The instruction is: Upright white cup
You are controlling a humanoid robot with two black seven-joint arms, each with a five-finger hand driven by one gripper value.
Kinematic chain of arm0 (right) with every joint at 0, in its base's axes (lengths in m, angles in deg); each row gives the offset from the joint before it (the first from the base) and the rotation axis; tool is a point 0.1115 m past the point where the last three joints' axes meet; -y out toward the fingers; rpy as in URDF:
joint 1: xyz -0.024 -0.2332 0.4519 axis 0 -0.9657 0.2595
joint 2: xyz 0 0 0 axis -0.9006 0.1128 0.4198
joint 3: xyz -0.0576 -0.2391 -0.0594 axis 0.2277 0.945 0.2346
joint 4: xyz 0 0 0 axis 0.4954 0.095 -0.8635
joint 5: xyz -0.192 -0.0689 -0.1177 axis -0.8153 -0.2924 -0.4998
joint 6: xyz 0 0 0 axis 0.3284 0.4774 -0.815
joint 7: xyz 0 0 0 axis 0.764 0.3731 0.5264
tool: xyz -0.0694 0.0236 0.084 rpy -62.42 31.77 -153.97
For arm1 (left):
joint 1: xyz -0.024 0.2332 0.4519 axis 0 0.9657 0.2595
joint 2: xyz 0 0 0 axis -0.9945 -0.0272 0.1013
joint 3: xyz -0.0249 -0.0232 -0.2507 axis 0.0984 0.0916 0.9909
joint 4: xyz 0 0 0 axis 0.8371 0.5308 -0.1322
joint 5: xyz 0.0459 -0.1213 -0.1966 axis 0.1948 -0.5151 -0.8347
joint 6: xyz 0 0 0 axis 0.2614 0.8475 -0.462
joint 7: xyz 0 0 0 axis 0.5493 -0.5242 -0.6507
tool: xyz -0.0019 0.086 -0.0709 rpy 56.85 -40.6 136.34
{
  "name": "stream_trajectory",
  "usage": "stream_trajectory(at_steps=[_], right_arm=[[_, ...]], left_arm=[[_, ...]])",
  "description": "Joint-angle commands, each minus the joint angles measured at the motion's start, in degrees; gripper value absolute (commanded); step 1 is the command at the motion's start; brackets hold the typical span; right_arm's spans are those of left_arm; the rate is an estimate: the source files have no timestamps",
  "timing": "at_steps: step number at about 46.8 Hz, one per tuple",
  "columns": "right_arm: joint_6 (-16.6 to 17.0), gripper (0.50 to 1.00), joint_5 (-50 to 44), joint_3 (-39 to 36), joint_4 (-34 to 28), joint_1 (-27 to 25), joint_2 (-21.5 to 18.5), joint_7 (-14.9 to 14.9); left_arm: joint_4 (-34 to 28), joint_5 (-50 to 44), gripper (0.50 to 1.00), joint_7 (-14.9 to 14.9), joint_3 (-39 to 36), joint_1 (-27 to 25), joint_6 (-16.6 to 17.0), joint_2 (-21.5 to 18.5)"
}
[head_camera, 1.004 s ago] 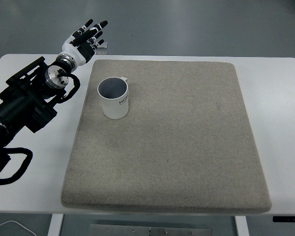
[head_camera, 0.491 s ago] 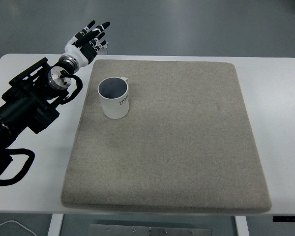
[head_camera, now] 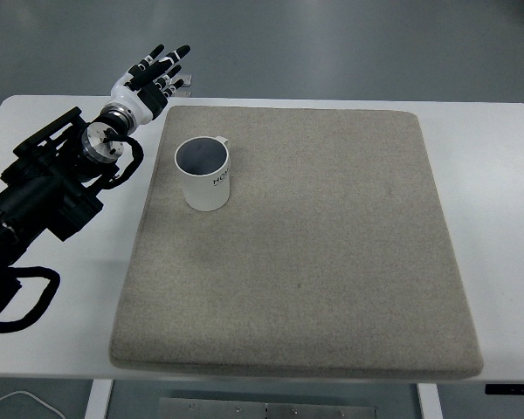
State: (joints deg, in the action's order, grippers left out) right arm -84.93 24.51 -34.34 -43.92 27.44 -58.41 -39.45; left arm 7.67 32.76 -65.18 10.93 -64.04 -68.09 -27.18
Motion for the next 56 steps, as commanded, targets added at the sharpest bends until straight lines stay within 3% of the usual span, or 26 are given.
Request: stream_trajectory(at_steps=[1,56], right_arm=[[0.0,0.930,0.0,0.0,0.0,0.0,0.0,0.0],[0.0,0.930,0.0,0.0,0.0,0.0,0.0,0.0]], left_arm=[[-0.1,0.0,0.999,0.0,0.0,0.1,-0.3,-0.3],[-0.6,0.5,0.996,1.0,-0.6,0.6,-2.8,-0.4]])
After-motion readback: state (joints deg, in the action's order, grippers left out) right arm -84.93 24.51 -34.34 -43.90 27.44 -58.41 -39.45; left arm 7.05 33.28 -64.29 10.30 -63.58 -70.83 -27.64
